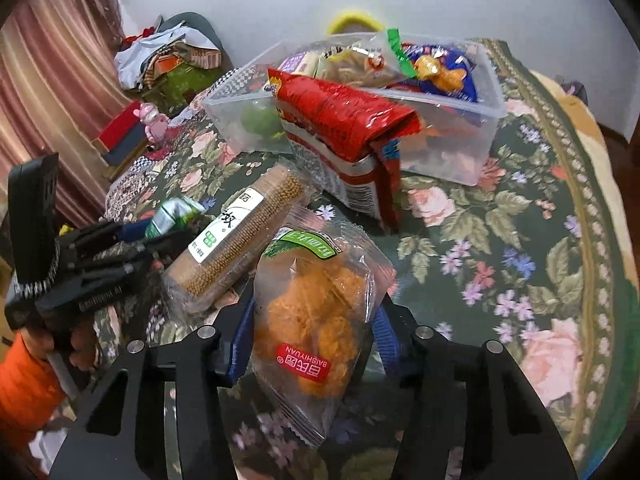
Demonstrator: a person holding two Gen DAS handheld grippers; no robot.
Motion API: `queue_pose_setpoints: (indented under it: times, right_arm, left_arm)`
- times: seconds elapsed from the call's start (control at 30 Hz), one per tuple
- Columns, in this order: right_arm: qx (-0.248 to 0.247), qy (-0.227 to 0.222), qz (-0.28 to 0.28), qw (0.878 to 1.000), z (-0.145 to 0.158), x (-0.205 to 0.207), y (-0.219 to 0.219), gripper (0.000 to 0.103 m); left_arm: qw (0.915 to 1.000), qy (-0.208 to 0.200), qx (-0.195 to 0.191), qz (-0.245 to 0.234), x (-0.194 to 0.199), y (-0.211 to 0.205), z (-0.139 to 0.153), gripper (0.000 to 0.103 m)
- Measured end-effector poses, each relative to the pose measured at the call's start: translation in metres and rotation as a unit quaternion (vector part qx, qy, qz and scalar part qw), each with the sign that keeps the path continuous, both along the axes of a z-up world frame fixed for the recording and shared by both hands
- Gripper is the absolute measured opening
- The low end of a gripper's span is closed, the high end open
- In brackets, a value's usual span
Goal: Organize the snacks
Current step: 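Carry the green chip bag with left tool while right tool carries the orange snack bag into the box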
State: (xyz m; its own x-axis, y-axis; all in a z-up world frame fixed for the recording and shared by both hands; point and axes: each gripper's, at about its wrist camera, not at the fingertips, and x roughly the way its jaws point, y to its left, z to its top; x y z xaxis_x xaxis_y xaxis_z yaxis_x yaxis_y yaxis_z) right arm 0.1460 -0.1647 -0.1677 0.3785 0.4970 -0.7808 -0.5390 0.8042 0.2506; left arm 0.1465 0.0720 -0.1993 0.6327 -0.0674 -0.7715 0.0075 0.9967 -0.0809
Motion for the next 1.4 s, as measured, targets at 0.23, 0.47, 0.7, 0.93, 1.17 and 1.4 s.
queue_pose_setpoints:
  times: [0.23,0.47,0.7,0.93,1.17,1.4]
  right_arm:
    - [0.006,-0.035,-0.013,0.999,0.024,0.001,-0.022,0.049]
    - [0.025,-0.082,-0.028,0.996,0.059,0.012,-0.029,0.049]
    - [0.03,-0.133,-0.049,0.989,0.082,0.032,-0.028,0.049]
    - [0.041,-0.135,-0.066,0.988,0.082,0.063,-0.023,0.049]
    - [0.028,-0.127,-0.073,0.989,0.068,0.093,-0.012,0.049]
    - [0.021,-0.114,-0.074,0.991,0.053,0.11,-0.005,0.049]
  left_arm:
    - [0.9991,-0.042,-0.006,0.005,0.003,0.002,0.036,0.041]
    - [0.9963,-0.086,-0.006,0.0,0.014,-0.006,0.069,0.041]
    - [0.9932,-0.116,-0.008,0.0,0.036,-0.014,0.087,0.041]
    - [0.9935,-0.112,-0.006,0.023,0.069,-0.011,0.084,0.041]
    - [0.994,-0.1,-0.011,0.041,0.105,0.0,0.077,0.041]
    - [0.9947,-0.087,-0.004,0.054,0.138,0.003,0.067,0.042]
